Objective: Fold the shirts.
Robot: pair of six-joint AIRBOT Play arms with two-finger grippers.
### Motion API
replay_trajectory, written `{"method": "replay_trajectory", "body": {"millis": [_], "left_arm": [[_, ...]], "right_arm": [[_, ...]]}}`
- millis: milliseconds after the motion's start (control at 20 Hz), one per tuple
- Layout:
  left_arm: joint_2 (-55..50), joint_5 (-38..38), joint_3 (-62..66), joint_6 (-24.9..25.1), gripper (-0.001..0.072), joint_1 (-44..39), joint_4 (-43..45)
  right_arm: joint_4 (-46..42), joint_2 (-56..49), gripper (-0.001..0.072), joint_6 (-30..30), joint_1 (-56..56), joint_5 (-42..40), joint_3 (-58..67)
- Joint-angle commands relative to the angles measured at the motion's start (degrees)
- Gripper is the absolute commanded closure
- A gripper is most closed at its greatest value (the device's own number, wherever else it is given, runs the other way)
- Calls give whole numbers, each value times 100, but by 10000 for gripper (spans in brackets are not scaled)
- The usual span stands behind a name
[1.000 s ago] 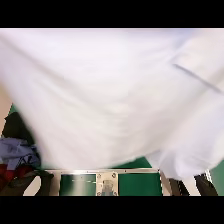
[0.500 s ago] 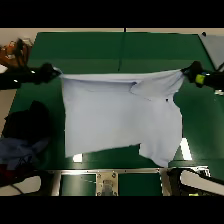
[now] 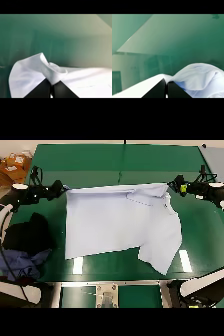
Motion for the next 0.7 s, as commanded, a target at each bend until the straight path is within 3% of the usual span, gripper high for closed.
{"method": "replay_trajectory", "body": {"millis": [0, 200, 350, 500, 650], "left_arm": [[-61, -592, 42, -588, 685, -96, 861], [-61, -1596, 42, -1211, 685, -96, 1576], [-59, -2140, 42, -1886, 686, -96, 2140], [-61, -2188, 42, -2396, 685, -256, 2656], [-59, -2079, 42, -2411, 686, -557, 2651]], "right_arm": [[-785, 2, 699, 94, -184, 730, 195], [-1947, 352, 698, 269, -304, 1246, -15], [-2090, 374, 698, 284, -295, 1281, -431], [-2199, 374, 698, 282, -297, 1272, -739], [-2317, 374, 698, 365, -297, 1283, -745]]}}
